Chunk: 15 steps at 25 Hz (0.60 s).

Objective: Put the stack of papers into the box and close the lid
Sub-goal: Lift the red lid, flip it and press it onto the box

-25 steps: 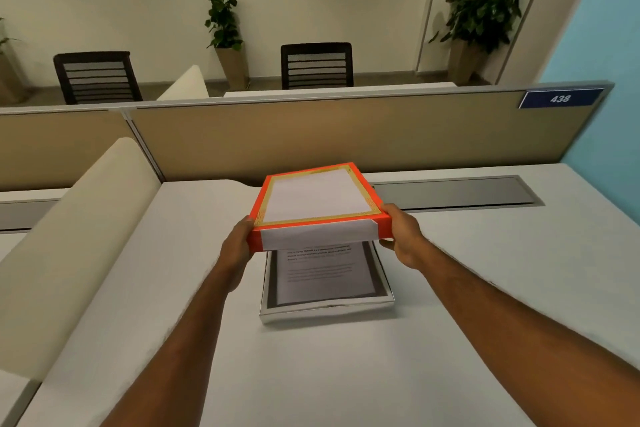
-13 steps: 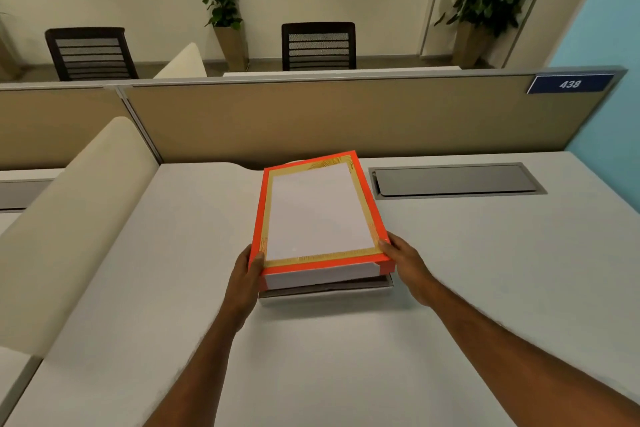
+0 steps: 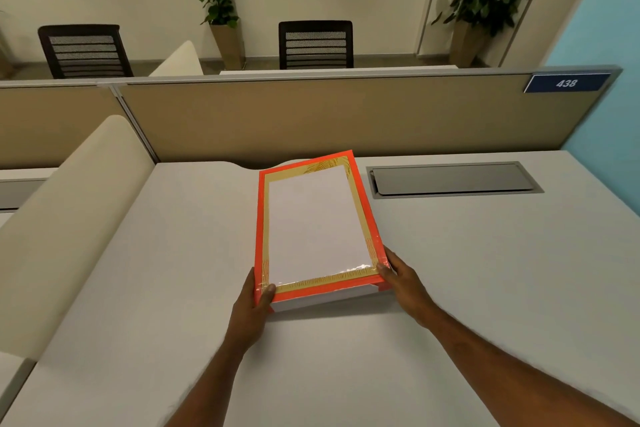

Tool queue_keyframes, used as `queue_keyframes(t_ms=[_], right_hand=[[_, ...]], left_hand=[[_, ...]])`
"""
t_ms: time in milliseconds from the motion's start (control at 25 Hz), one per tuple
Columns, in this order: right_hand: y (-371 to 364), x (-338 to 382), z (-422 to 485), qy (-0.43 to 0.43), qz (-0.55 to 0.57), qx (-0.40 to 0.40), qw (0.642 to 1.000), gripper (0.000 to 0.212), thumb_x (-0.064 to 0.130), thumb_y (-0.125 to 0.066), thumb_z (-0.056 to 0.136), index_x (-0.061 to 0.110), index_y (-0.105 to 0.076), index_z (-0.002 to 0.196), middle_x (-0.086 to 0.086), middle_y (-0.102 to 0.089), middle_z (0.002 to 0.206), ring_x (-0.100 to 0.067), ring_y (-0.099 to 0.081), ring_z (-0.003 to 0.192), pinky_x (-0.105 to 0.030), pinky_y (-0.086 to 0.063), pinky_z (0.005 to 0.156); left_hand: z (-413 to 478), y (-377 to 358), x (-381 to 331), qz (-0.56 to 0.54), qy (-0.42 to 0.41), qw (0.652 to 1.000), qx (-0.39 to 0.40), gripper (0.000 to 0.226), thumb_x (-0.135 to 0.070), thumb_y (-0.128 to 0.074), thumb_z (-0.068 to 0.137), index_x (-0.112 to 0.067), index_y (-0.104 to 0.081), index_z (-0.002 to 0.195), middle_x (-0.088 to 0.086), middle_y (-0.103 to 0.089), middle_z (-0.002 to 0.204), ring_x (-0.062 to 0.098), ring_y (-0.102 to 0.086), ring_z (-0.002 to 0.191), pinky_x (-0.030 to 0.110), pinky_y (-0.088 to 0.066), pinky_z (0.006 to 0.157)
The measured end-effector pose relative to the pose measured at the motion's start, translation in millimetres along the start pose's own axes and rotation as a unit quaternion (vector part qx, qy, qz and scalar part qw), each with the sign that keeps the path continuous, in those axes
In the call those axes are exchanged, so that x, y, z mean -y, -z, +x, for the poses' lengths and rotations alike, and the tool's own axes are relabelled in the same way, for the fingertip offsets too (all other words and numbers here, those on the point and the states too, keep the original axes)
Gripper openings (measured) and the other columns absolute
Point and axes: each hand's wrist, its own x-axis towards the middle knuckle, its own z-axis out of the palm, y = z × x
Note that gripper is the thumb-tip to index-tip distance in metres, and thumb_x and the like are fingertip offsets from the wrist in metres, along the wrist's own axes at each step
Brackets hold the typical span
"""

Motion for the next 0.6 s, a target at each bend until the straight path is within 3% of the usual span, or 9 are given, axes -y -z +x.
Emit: queue_keyframes(t_ms=[80, 240, 320, 600], right_hand=[[0.5, -3.3, 1.2, 0.004, 0.005, -0.009, 1.000, 0.055, 0.031, -0.043, 0.098, 0.024, -0.026, 0.149, -0.003, -0.047, 0.144, -0.026, -0.056, 0.123, -0.041, -0.051, 0.099], [0.6, -4.9, -1.0, 0.010, 0.028, -0.034, 0.999, 0.050, 0.025, -0.043, 0.099, 0.021, -0.031, 0.147, -0.003, -0.055, 0.134, -0.018, -0.062, 0.108, -0.020, -0.057, 0.079], [0.5, -3.0, -1.6, 0.010, 0.038, -0.041, 0.998, 0.047, 0.023, -0.042, 0.099, 0.021, -0.034, 0.146, -0.001, -0.057, 0.127, -0.011, -0.062, 0.101, -0.015, -0.057, 0.072], [0.2, -12.6, 6.0, -0.023, 0.005, -0.032, 0.999, 0.047, 0.026, -0.039, 0.100, 0.022, -0.031, 0.147, 0.001, -0.054, 0.130, -0.017, -0.059, 0.106, -0.017, -0.057, 0.070]], left_hand=[[0.9, -1.8, 0.1, 0.009, -0.001, 1.000, -0.001, 0.062, -0.044, -0.045, 0.094, -0.026, -0.022, 0.149, -0.003, -0.045, 0.144, 0.021, -0.051, 0.123, 0.041, -0.046, 0.100], [-0.6, -6.6, -8.0, 0.007, -0.015, 1.000, -0.012, 0.058, -0.034, -0.047, 0.095, -0.023, -0.026, 0.148, -0.007, -0.046, 0.136, 0.014, -0.051, 0.114, 0.032, -0.046, 0.094], [-2.5, -10.4, -14.8, 0.000, -0.017, 1.000, -0.019, 0.056, -0.031, -0.047, 0.095, -0.021, -0.027, 0.147, -0.009, -0.045, 0.132, 0.013, -0.050, 0.111, 0.034, -0.047, 0.094], [2.2, -14.6, -14.1, 0.005, -0.001, 0.999, -0.032, 0.058, -0.034, -0.051, 0.093, -0.019, -0.031, 0.145, 0.000, -0.049, 0.137, 0.022, -0.054, 0.116, 0.041, -0.048, 0.097]])
